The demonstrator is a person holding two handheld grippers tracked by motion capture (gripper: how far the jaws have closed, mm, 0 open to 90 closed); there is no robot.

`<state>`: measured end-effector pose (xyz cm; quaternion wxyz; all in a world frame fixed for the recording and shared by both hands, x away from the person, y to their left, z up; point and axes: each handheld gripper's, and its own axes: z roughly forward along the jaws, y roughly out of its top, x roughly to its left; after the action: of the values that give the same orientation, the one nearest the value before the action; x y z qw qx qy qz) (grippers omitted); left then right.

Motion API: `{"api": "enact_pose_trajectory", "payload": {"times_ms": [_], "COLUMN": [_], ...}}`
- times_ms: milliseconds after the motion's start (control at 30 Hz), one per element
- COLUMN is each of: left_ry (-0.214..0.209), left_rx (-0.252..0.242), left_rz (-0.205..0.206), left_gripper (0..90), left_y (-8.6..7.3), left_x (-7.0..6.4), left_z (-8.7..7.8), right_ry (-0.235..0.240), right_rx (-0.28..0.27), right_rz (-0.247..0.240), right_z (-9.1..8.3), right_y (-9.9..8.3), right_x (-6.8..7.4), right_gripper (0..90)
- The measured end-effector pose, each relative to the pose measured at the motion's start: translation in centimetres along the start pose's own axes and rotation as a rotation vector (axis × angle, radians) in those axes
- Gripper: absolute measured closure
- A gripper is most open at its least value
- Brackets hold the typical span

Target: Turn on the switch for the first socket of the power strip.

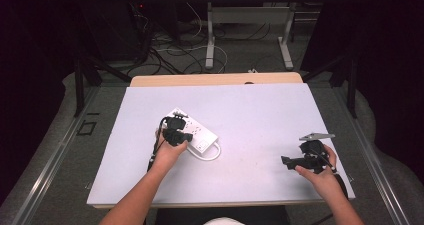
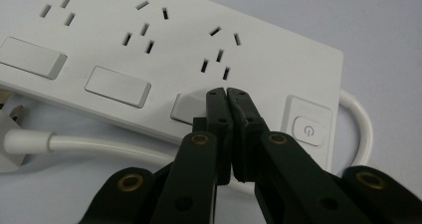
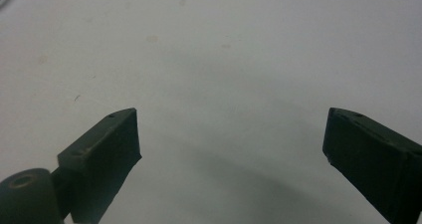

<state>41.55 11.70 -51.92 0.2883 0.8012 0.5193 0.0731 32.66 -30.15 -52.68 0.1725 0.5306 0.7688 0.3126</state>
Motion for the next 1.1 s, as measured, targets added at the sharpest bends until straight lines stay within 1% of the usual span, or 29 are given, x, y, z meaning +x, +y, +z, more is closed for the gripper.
{"api": "enact_pose_trajectory", "payload": {"times_ms": [67, 133, 167, 200, 233, 267, 367, 433, 467, 500, 533, 600, 633, 700, 733, 767, 833, 900, 933, 967, 1100], "left_ry": [-0.005, -0.001, 0.003, 0.001, 0.003, 0.002, 0.007, 0.008, 0.008, 0.009, 0.006, 0.008, 0.003, 0.001, 0.004, 0.004, 0.002, -0.002, -0.006, -0.006, -0.019], "left_rx": [0.007, 0.006, 0.000, 0.006, 0.003, 0.010, 0.007, 0.011, 0.011, 0.010, 0.013, 0.012, 0.013, 0.015, 0.016, 0.019, 0.015, 0.015, 0.012, 0.013, 0.002], "left_rz": [0.000, 0.007, -0.001, 0.013, 0.016, 0.018, 0.034, 0.034, 0.036, 0.029, 0.044, 0.048, 0.055, 0.060, 0.069, 0.064, 0.072, 0.071, 0.084, 0.080, 0.094], "left_gripper": [87.8, 87.1, 86.8, 86.2, 85.5, 84.9, 82.6, 81.3, 80.7, 80.2, 79.5, 78.2, 77.6, 76.0, 75.0, 74.0, 72.0, 69.8, 68.8, 68.1, 64.7], "left_y": [0.1, 0.1, 0.1, 0.2, 0.2, 0.3, 0.5, 0.6, 0.6, 0.7, 0.8, 0.9, 1.0, 1.1, 1.1, 1.2, 1.3, 1.4, 1.5, 1.6, 1.7], "left_x": [-0.1, -0.1, -0.2, -0.2, -0.2, -0.3, -0.4, -0.5, -0.6, -0.7, -0.6, -0.8, -0.8, -1.0, -1.0, -1.2, -1.3, -1.4, -1.3, -1.4, -1.6], "left_z": [-0.1, -0.2, -0.2, -0.3, -0.3, -0.4, -0.7, -0.8, -0.9, -0.9, -1.0, -1.1, -1.2, -1.4, -1.5, -1.7, -1.9, -2.2, -2.3, -2.5, -3.1], "right_ry": [0.000, 0.003, 0.005, 0.004, 0.002, 0.002, 0.003, 0.002, 0.003, 0.003, 0.004, 0.003, 0.002, 0.000, -0.004, 0.000, 0.000, 0.000, -0.001, -0.001, -0.001], "right_rx": [0.004, 0.007, 0.006, 0.006, 0.000, 0.004, -0.002, -0.005, -0.004, -0.004, 0.006, 0.005, -0.002, 0.006, 0.000, 0.004, 0.003, 0.003, 0.003, 0.003, 0.003], "right_rz": [0.001, -0.001, -0.002, -0.004, -0.010, -0.002, -0.013, -0.016, -0.015, -0.014, -0.001, -0.001, -0.008, 0.005, 0.001, 0.005, 0.006, 0.007, 0.007, 0.006, 0.007], "right_z": [0.0, 0.1, 0.1, 0.1, 0.1, 0.1, 0.1, 0.1, 0.1, 0.1, 0.1, 0.1, 0.1, 0.0, 0.0, 0.0, 0.0, 0.0, 0.0, 0.0, 0.0], "right_y": [0.0, 0.0, 0.0, 0.0, 0.1, 0.1, 0.1, 0.1, 0.1, 0.0, 0.0, 0.0, 0.0, 0.0, 0.0, 0.0, 0.0, 0.0, 0.0, 0.0, 0.0], "right_x": [0.1, 0.1, 0.2, 0.2, 0.2, 0.2, 0.1, 0.1, 0.1, 0.1, 0.2, 0.2, 0.1, 0.1, 0.1, 0.1, 0.1, 0.1, 0.1, 0.1, 0.1], "right_gripper": [7.2, 7.2, 7.2, 7.2, 7.2, 7.2, 7.2, 7.2, 7.2, 7.1, 7.2, 7.2, 7.2, 7.1, 7.2, 7.2, 7.2, 7.2, 7.1, 7.2, 7.2]}}
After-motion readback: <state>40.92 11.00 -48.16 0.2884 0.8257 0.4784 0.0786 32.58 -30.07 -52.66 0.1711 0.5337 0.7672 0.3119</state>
